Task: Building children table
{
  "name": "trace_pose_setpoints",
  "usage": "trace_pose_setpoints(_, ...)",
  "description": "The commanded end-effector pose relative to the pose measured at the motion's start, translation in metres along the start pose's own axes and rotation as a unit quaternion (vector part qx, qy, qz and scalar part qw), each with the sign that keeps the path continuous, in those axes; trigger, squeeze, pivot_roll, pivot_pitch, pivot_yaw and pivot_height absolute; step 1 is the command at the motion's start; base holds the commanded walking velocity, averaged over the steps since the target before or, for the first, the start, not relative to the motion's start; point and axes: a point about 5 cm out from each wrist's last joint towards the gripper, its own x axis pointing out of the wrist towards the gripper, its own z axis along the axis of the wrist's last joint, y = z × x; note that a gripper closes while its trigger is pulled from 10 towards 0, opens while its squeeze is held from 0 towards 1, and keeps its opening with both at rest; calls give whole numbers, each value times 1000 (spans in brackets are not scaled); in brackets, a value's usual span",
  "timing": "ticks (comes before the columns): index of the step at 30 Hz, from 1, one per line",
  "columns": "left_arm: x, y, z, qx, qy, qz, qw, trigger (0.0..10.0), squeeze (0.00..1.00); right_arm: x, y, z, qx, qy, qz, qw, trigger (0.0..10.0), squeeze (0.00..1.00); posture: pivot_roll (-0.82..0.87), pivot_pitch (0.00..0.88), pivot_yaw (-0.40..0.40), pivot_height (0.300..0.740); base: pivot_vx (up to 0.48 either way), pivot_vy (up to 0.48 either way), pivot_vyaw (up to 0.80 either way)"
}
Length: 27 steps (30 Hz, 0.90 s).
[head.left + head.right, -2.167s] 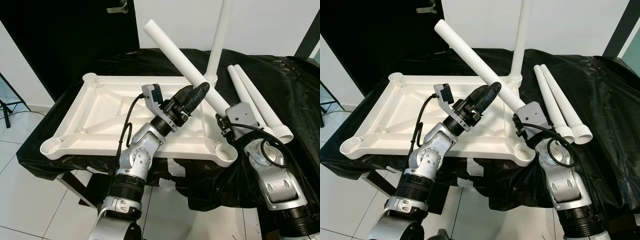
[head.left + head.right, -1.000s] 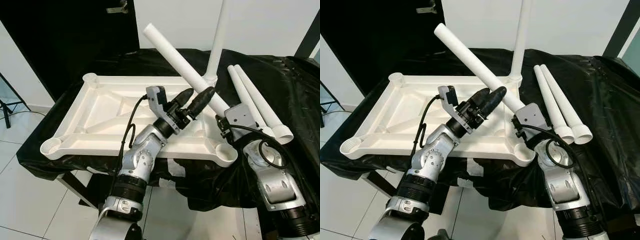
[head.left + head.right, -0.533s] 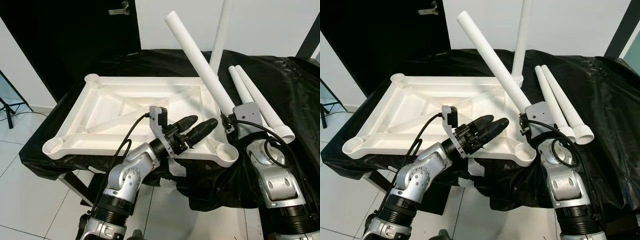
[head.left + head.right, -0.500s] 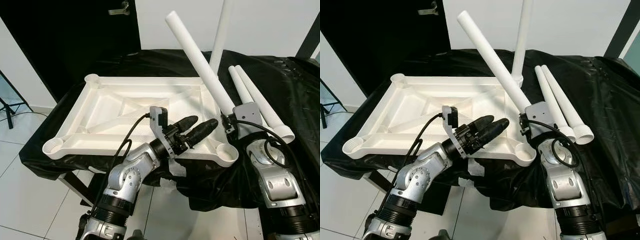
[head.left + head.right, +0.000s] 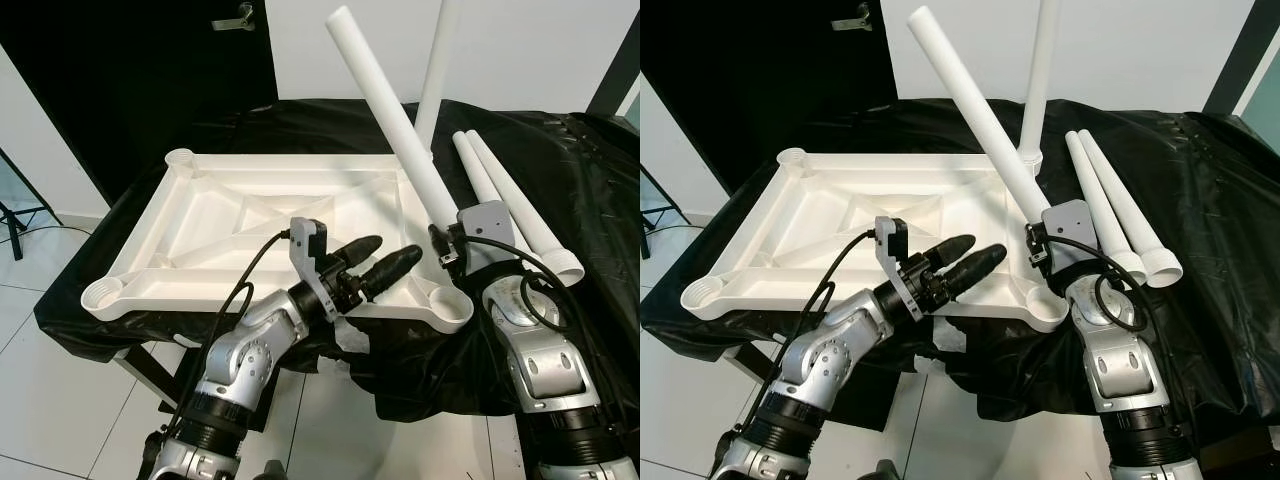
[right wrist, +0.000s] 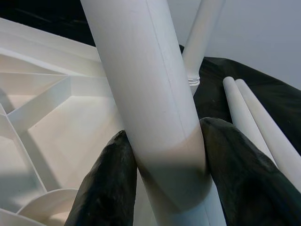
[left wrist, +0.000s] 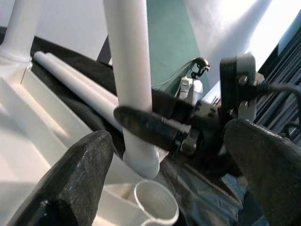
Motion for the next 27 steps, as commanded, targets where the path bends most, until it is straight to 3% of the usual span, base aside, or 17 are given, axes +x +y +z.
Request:
trace_pose_setpoints(1, -2, -17, 2, 15, 3, -136, 991, 10000, 0, 1, 0, 6, 4, -17, 2, 1000, 10000, 0, 127, 0, 31, 740, 0, 0, 0)
trace_pose_setpoints(7, -1, -20, 6, 31, -4, -137, 990, 10000, 0, 1, -3, 8, 3, -22, -6, 1000, 10000, 0, 130, 0, 30, 740, 0, 0, 0)
trace_pose_setpoints(14, 10, 2, 30, 44, -92, -24, 994, 10000, 0, 0, -1, 8, 2, -25, -5, 1000, 10000, 0, 130, 0, 31, 740, 0, 0, 0)
trace_pose_setpoints(27, 26, 16, 38, 54, -130, 46, 989, 10000, 0, -1, 2, 8, -12, -27, 8, 1000, 10000, 0, 128, 0, 29, 740, 0, 0, 0)
